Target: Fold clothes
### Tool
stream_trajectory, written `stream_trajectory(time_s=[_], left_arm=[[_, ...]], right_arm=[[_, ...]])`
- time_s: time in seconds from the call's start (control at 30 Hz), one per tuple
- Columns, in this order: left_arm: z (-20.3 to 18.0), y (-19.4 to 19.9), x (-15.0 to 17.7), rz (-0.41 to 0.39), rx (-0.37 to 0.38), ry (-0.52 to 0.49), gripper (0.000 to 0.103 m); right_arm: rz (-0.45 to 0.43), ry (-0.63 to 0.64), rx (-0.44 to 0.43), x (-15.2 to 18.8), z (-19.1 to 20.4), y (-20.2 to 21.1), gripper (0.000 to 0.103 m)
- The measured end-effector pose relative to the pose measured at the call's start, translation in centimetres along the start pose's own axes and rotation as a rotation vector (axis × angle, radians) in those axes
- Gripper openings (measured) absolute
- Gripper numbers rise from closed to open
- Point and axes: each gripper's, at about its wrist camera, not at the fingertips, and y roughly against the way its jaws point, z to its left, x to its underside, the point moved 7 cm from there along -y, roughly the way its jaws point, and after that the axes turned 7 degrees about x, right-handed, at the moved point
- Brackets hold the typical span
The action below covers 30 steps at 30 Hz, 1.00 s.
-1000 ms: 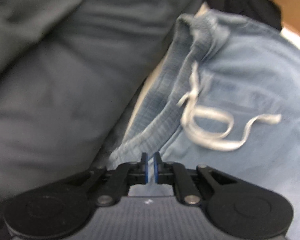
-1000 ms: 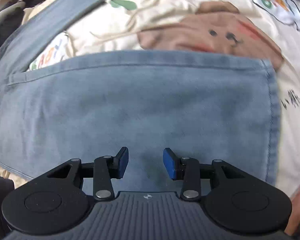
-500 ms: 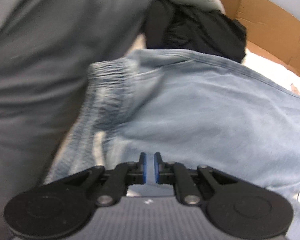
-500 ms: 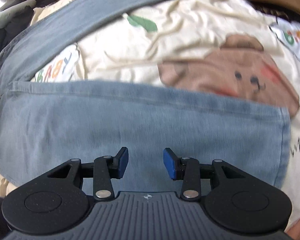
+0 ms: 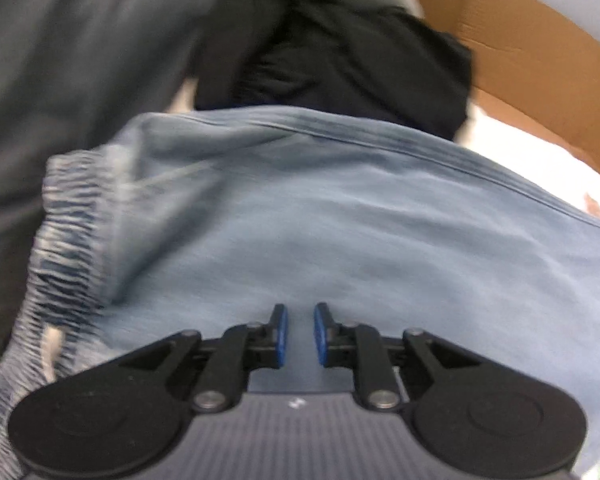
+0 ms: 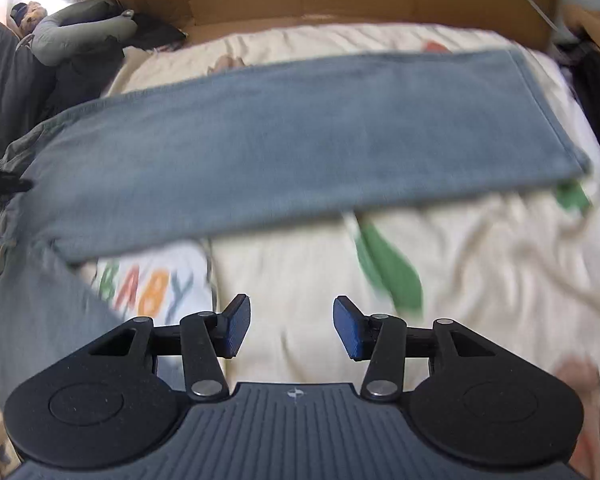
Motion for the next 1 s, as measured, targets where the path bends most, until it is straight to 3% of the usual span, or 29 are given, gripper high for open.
stream_trajectory(time_s=[0.07,0.23,0.37,0.47,0.73,0.93,1.0], left_arm=[[1.7,0.7,-0.7,-0.016,-0.06,0.015,0.017],[6.0,4.1,-2.4,-0.142,-0.094,0.036,0.014],[7.5,3.7,-3.1,-0.125,-0.106,0.017,0.003],[8.7,2.6,-3.8,-0.119,-0.085,0.132,0.003],[9.2,-2.1,-3.2,-0.028,-0.077,0.163,0.003],[8.9,-1.4,-3.4,-0.024,-0.069,0.197,0.003],[8.0,0.6,-3.6,-0.057,-0.03,0.157,0.005]], right_arm=[[-0.02,0.001,-0.005,-1.8,0.6,-0.9,0.053],[-0.047,-0.001,-0.021,-4.8,1.8,-2.4,0.056],[-0.04,0.038,-0.021,-6.0,2.8,-3.9,0.057],[-0.032,0.057,-0.019,-6.7,3.5,-5.2,0.057],[0.07,0.087,0.064,-6.5,2.8,-9.4,0.062],[0.076,0.151,0.067,-6.1,3.7,-9.8,0.074],[0.079,0.14,0.049,-6.1,4.0,-9.9,0.085]])
